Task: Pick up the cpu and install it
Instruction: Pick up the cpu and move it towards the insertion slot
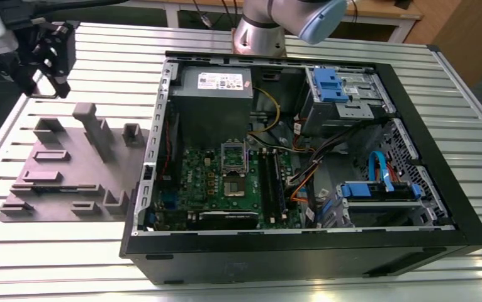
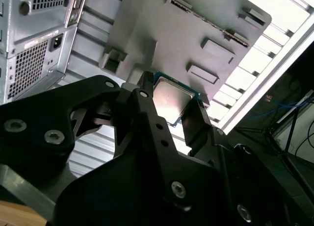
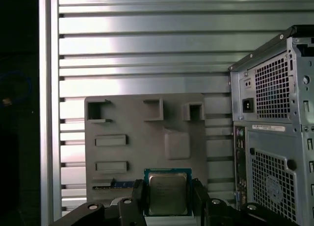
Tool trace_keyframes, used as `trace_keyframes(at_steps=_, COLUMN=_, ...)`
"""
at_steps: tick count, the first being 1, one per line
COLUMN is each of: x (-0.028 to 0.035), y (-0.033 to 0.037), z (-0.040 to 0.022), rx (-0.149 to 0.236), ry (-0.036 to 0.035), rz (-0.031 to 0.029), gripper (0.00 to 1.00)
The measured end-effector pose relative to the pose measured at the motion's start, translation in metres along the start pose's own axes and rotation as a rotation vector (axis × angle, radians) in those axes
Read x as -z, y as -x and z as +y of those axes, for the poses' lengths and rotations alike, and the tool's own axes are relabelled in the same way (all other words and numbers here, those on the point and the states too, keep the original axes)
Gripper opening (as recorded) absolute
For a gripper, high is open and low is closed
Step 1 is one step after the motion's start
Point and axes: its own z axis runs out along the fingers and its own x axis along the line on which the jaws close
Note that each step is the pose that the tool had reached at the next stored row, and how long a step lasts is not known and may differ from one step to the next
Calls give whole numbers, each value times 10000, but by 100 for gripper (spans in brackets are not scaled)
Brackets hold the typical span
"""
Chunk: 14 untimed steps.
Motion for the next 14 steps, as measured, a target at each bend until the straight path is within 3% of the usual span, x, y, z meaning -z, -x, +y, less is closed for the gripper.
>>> trace_keyframes(at_steps=14, x=-14, y=491, z=24, rx=-6, ry=1, rz=4, gripper=47)
